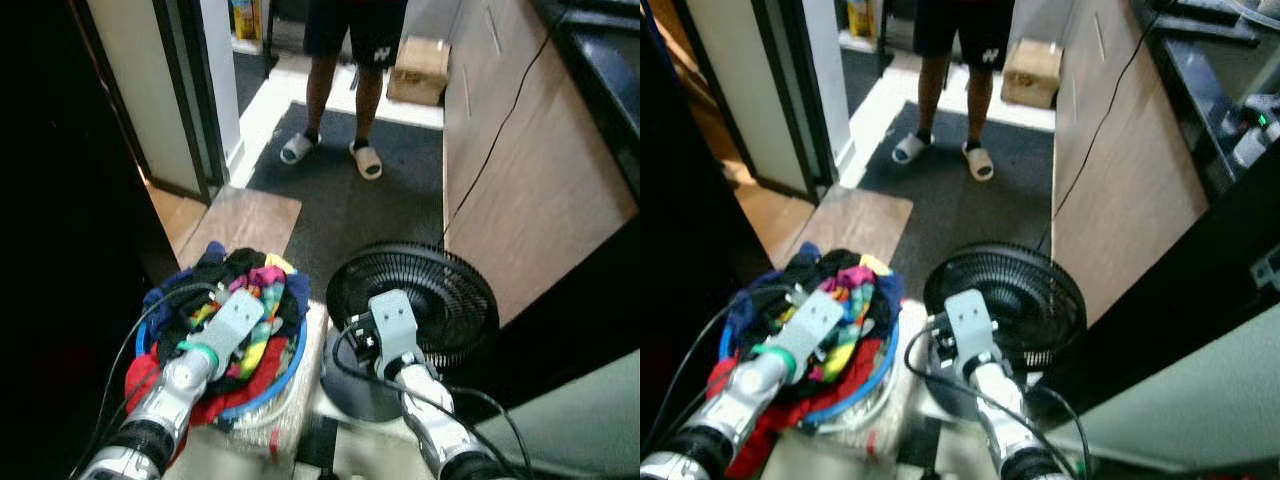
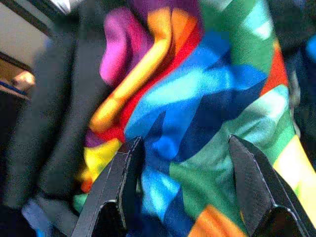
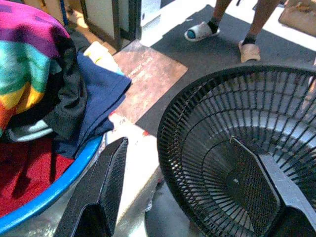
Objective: Clothes washing
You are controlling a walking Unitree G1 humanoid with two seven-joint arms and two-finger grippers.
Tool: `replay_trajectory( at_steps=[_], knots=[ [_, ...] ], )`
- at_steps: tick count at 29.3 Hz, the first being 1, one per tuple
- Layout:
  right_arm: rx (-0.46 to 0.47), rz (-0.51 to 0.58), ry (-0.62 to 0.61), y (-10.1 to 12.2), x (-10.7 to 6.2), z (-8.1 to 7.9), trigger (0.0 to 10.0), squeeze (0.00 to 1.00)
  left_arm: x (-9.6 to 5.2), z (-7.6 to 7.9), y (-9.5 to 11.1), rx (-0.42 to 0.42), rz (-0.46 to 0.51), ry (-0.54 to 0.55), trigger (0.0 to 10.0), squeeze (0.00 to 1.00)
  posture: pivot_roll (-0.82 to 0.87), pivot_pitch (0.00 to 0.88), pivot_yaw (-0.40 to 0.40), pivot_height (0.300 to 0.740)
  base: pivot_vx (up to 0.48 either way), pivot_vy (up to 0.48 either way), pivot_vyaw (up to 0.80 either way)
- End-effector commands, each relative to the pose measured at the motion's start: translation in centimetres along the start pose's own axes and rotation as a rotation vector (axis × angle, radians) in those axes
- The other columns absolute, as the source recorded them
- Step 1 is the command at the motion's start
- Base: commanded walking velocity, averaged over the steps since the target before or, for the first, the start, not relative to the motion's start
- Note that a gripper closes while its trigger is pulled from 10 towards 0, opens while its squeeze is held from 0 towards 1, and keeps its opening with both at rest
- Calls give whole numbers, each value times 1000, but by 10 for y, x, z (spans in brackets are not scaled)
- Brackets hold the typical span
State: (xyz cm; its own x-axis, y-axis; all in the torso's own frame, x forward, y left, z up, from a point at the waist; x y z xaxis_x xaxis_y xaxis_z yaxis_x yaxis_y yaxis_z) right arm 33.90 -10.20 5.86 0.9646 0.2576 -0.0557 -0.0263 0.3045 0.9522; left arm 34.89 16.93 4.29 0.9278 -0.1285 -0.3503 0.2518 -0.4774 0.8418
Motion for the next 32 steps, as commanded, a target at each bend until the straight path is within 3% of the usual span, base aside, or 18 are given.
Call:
replay_trajectory(
  at_steps=[1, 6, 10, 11, 12, 13, 14, 22, 27, 32],
  knots=[
    [1, -29, -2, -10, -7, 1, 10000, 0, -6, 6, -23, 54, -73, -53, 10000, 0, 118, 232, -7, 740, 0, 0, 0],
    [4, -34, -23, -12, -10, 5, 10000, 0, -13, 7, -43, 92, -141, -89, 10000, 0, 117, 224, 3, 740, 0, 0, 0],
    [6, -33, -27, -12, -9, 6, 10000, 0, -14, 7, -45, 89, -147, -94, 9529, 0, 118, 217, 6, 740, 0, 0, 0],
    [7, -31, -29, -12, -9, 6, 10000, 0, -14, 7, -43, 78, -140, -90, 4667, 0, 119, 207, 8, 740, 0, 0, 0],
    [8, -28, -32, -11, -9, 7, 10000, 0, -13, 6, -41, 63, -126, -84, 2706, 0, 119, 203, 10, 740, 0, 0, 0],
    [9, -25, -33, -10, -8, 7, 10000, 0, -13, 6, -40, 53, -116, -79, 2706, 0, 119, 203, 10, 740, 0, 0, 0],
    [10, -23, -36, -9, -8, 7, 10000, 0, -12, 5, -37, 44, -104, -71, 0, 0, 121, 192, 12, 740, 0, 0, 0],
    [12, -15, -43, -7, -6, 9, 10000, 0, -11, 1, -29, 21, -57, -47, 0, 0, 125, 182, 14, 740, 0, 0, 0],
    [19, 7, -54, -1, -4, 11, 10000, 0, -8, -8, -2, -65, 61, 0, 0, 0, 133, 151, 16, 740, 0, 0, 0],
    [23, 18, -59, 2, -3, 11, 10000, 0, -8, -8, 6, -86, 92, -1, 0, 0, 134, 135, 19, 740, 0, 0, 0]
  ],
)
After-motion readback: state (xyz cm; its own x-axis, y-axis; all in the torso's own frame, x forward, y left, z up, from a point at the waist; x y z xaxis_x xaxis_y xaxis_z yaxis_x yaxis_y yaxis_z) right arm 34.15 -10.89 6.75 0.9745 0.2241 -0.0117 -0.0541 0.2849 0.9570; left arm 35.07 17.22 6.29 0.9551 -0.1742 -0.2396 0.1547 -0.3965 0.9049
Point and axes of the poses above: a point about 5 cm out from each wrist's last joint towards the gripper, its own x axis pointing out of the wrist towards the gripper, its own y axis along the axis of the wrist's last joint, z = x × y, the point moved 2 cm from there along x, pointing out of the wrist towards the gripper, and after that the axes turned 7 degrees about -x, right-handed, at the moved point
